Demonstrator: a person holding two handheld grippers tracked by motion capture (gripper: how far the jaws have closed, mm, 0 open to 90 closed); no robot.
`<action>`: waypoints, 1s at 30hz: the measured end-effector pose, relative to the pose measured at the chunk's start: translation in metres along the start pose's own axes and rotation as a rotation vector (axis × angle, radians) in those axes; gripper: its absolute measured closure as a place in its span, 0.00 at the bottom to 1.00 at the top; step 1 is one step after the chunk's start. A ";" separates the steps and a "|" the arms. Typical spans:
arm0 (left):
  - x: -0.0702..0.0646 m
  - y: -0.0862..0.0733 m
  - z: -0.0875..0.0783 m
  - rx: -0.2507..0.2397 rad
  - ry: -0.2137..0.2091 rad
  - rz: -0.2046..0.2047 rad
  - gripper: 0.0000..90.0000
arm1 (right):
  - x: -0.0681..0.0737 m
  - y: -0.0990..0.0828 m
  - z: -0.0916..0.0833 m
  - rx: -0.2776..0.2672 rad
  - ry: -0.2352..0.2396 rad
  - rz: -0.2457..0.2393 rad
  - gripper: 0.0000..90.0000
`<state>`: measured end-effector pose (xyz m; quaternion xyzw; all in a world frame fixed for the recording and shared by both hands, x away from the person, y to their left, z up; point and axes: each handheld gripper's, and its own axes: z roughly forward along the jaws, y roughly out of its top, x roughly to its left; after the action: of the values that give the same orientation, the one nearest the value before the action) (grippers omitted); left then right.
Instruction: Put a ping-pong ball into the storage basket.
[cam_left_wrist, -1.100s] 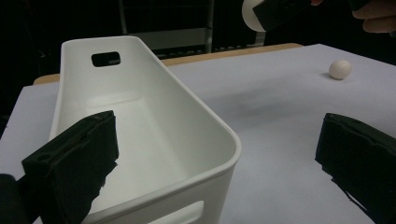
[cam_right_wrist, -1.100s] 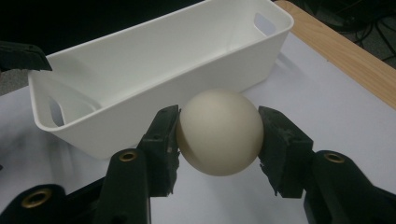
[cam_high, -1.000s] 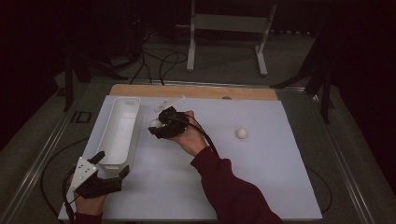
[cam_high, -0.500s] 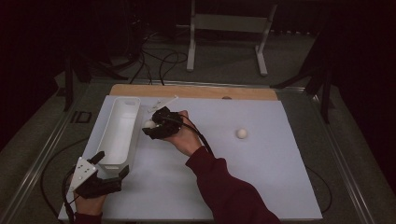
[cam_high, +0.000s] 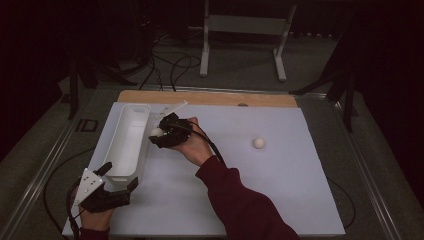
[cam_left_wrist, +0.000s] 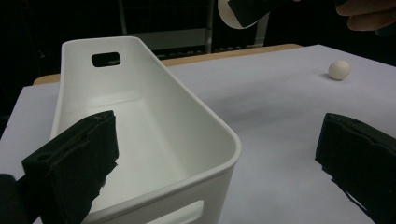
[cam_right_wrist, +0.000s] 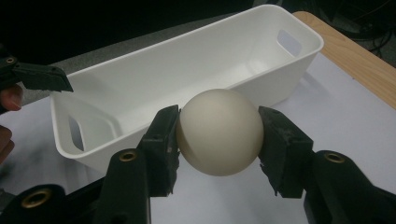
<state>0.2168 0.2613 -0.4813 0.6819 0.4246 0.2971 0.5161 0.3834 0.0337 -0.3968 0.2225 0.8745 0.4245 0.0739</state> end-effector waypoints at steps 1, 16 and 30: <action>0.000 0.000 0.000 0.001 0.000 0.001 0.00 | 0.000 0.000 0.000 0.002 -0.001 -0.001 0.56; 0.000 0.000 0.000 -0.001 -0.001 0.001 0.00 | 0.007 0.009 0.007 0.006 0.009 -0.022 0.56; 0.000 0.000 -0.001 0.000 -0.001 0.001 0.00 | 0.014 0.013 0.016 0.016 0.020 -0.031 0.56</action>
<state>0.2163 0.2617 -0.4812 0.6823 0.4238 0.2970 0.5163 0.3801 0.0591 -0.3959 0.2051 0.8819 0.4188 0.0699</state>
